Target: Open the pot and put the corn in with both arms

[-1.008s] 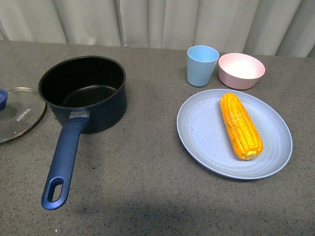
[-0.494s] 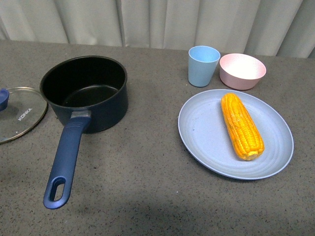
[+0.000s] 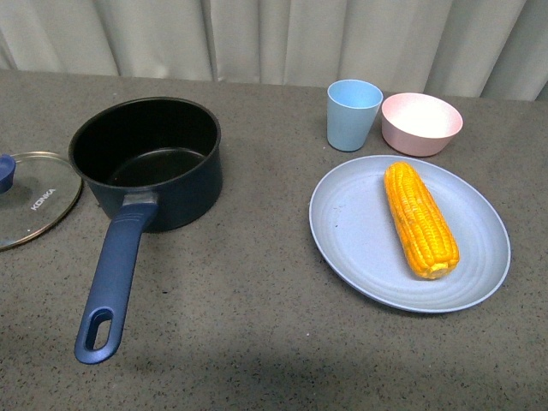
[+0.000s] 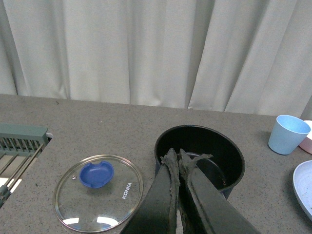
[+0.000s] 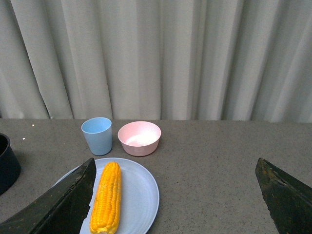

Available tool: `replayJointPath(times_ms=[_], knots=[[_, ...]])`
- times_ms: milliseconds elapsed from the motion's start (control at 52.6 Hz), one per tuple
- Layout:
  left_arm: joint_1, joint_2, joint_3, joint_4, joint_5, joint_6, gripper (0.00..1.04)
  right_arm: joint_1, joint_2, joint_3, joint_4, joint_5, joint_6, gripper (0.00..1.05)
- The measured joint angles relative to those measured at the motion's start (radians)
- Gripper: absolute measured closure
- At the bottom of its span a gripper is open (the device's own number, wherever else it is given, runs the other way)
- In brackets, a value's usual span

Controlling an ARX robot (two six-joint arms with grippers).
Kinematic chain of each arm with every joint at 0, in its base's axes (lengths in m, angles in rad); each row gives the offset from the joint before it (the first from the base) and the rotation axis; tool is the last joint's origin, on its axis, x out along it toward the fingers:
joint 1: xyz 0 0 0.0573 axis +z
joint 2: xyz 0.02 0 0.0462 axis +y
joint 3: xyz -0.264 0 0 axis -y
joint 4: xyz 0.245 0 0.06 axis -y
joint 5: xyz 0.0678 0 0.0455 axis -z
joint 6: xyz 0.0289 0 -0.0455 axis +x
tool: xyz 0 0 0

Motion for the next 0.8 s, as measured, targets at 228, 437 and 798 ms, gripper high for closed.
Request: replayJointPath(times_ms=[228, 437, 798], knots=[[0.000, -0.142, 0.000, -0.132, 0.000, 0.000, 1.01, 0.000, 0.000, 0.000, 0.000, 0.000, 0.000, 0.09], [0.000, -0.243, 0.000, -0.227, 0.000, 0.000, 1.01, 0.000, 0.000, 0.000, 0.000, 0.000, 0.000, 0.09], [0.000, -0.404, -0.001, -0.386, 0.000, 0.000, 1.01, 0.000, 0.000, 0.000, 0.000, 0.000, 0.000, 0.09]])
